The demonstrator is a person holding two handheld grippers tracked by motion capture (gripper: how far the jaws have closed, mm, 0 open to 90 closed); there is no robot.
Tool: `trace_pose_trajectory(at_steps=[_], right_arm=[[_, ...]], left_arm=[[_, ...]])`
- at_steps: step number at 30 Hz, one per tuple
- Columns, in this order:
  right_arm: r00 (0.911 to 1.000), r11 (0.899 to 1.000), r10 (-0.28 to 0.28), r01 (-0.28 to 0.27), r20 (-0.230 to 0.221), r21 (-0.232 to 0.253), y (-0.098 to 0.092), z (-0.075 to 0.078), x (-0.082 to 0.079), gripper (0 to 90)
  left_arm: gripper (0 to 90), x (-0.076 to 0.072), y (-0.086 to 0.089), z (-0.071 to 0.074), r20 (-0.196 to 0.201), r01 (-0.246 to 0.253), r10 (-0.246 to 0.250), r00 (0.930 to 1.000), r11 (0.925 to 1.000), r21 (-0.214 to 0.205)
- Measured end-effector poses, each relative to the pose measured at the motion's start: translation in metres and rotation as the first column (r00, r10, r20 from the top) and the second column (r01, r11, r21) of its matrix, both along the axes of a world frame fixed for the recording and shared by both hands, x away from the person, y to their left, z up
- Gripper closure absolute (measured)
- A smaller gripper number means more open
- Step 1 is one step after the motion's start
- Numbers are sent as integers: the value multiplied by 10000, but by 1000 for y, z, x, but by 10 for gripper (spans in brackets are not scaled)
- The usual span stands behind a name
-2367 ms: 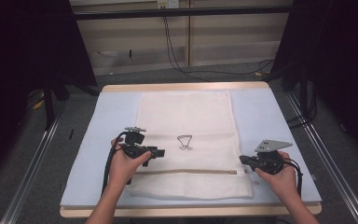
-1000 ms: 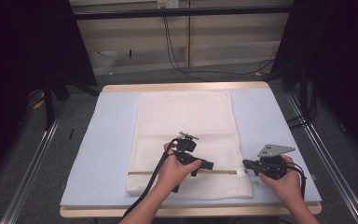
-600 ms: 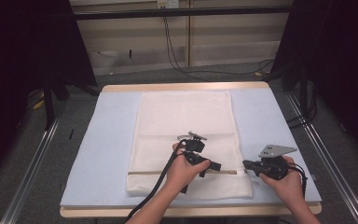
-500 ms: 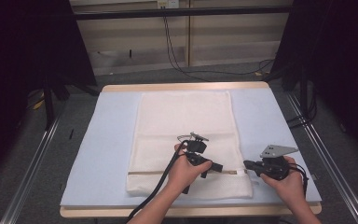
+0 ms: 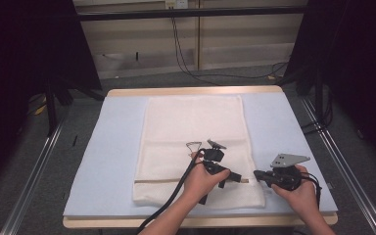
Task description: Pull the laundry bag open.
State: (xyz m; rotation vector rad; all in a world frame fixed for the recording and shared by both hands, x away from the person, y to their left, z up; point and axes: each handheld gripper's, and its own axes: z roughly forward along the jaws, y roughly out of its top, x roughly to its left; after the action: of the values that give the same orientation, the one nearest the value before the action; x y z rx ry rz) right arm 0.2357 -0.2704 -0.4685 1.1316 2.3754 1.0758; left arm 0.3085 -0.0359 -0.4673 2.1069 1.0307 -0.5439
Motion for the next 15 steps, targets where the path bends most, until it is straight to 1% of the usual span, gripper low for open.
trace_pose_trajectory(at_steps=[1, 2, 4, 5, 6, 7, 8, 9, 11, 12, 13, 14, 15], right_arm=[[10000, 10000, 14, -14, -6, 21, 0, 0, 0, 900], [10000, 10000, 17, -17, -5, 18, 0, 0, 0, 900], [10000, 10000, 28, -28, 5, -5, 0, -1, 0, 900], [10000, 10000, 36, -36, -12, -7, 0, -2, 0, 900], [10000, 10000, 42, -42, -38, 1, 0, -2, 0, 900], [10000, 10000, 64, -64, -65, 40, 0, -2, 0, 900], [9999, 10000, 66, -66, -76, 41, 0, -2, 1, 900], [9999, 9999, 121, -121, -110, 0, 0, -3, 1, 900], [9998, 9999, 109, -110, -135, -20, 0, -3, 1, 900], [9998, 9999, 101, -101, -142, 5, 0, -4, 1, 900], [9998, 10000, 88, -89, -164, -26, 0, -4, 1, 900], [9998, 10000, 68, -68, -211, -16, 0, -5, 1, 900], [9998, 10000, 68, -68, -211, -16, 0, -5, 1, 900]], left_arm=[[651, -1, -3, -1, -107, -228, 228, 9997, 9997, 22], [651, -1, -4, -2, -238, -201, 201, 9995, 9998, -39], [657, -1, -6, -2, -286, -264, 268, 9992, 9996, 127], [657, -1, -7, -3, -353, -323, 326, 9988, 9994, 90], [657, -1, -8, -3, -341, -479, 485, 9982, 9987, 184], [665, 0, -9, -3, -488, -382, 386, 9981, 9992, 104], [669, -1, -11, -4, -564, -562, 567, 9968, 9984, 109], [671, 0, -11, -5, -521, -382, 391, 9979, 9991, 181], [678, 0, -14, -6, -701, -523, 539, 9961, 9983, 238], [681, -1, -16, -7, -651, -673, 687, 9955, 9974, 240], [701, -1, -16, -7, -621, -545, 566, 9965, 9979, 340], [725, -1, -17, -8, -604, -573, 599, 9964, 9974, 435], [725, -1, -17, -8, -641, -649, 676, 9957, 9969, 434]])
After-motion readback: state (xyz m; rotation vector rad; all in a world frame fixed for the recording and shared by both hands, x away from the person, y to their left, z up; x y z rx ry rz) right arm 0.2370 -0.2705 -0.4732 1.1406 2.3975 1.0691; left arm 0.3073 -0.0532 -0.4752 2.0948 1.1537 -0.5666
